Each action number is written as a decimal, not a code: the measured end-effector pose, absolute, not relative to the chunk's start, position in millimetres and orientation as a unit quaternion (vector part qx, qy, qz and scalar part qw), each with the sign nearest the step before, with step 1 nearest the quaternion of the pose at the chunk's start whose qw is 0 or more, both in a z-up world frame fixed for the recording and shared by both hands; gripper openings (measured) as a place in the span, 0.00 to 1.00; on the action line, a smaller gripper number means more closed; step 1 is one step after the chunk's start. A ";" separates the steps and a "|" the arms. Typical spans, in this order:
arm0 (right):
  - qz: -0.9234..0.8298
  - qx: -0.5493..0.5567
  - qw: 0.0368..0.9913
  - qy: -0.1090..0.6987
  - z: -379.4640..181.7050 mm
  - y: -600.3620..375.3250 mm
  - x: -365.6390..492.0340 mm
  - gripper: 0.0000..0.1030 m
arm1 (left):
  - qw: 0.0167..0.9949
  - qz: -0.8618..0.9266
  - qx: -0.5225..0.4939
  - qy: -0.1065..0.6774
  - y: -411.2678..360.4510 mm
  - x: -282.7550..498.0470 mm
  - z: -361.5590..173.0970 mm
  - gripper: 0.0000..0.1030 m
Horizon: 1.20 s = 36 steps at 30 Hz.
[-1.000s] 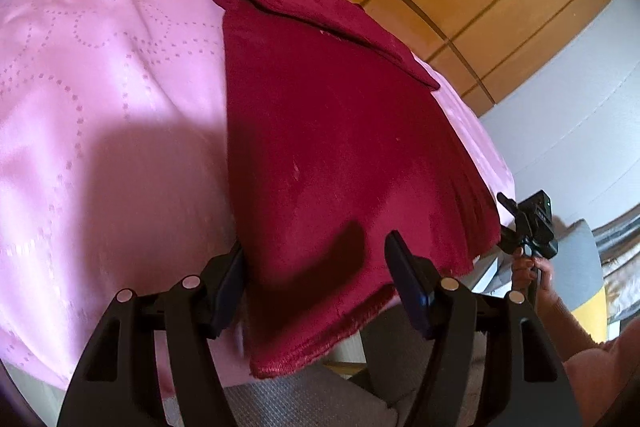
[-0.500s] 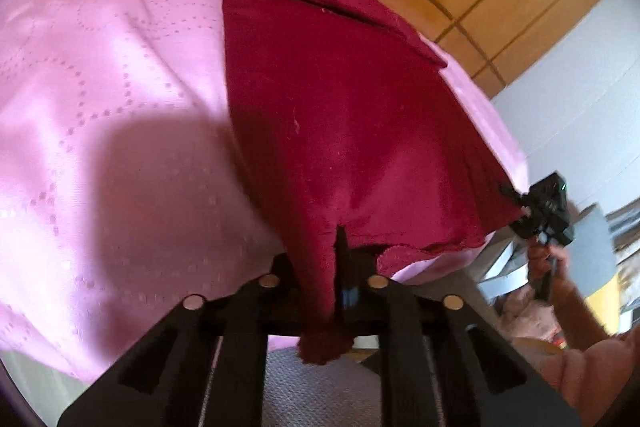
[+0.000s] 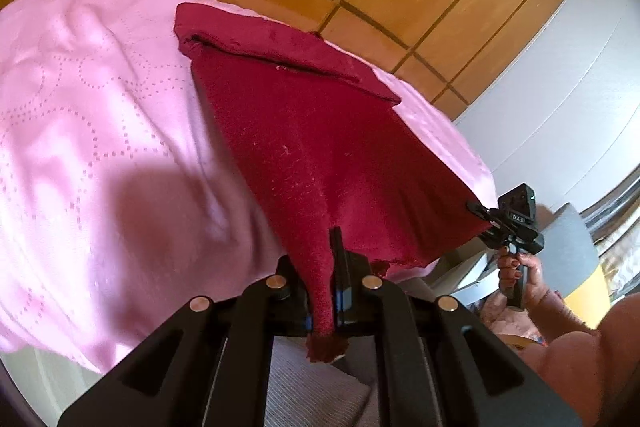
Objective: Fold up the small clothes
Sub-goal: 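Grasp the hem with the left gripper while the right gripper grasps the hem too, then lift the hem with both grippers and fold it over toward the collar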
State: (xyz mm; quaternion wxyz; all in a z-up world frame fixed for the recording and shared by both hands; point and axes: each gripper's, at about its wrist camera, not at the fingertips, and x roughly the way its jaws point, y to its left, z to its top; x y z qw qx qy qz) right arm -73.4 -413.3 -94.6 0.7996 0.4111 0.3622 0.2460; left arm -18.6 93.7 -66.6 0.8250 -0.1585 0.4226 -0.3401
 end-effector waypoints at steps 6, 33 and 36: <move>0.295 0.432 0.795 0.309 -70.6 -418.4 -117.6 0.10 | 0.811 -0.373 -0.209 0.401 124.7 -48.0 -51.5 0.06; 0.331 0.482 0.780 0.223 -41.7 -445.5 -7.1 0.10 | 0.814 -0.330 -0.303 0.369 128.5 77.1 -38.8 0.08; 0.313 0.479 0.782 0.249 -43.0 -448.4 22.2 0.10 | 0.815 -0.318 -0.300 0.380 124.5 101.8 -43.3 0.08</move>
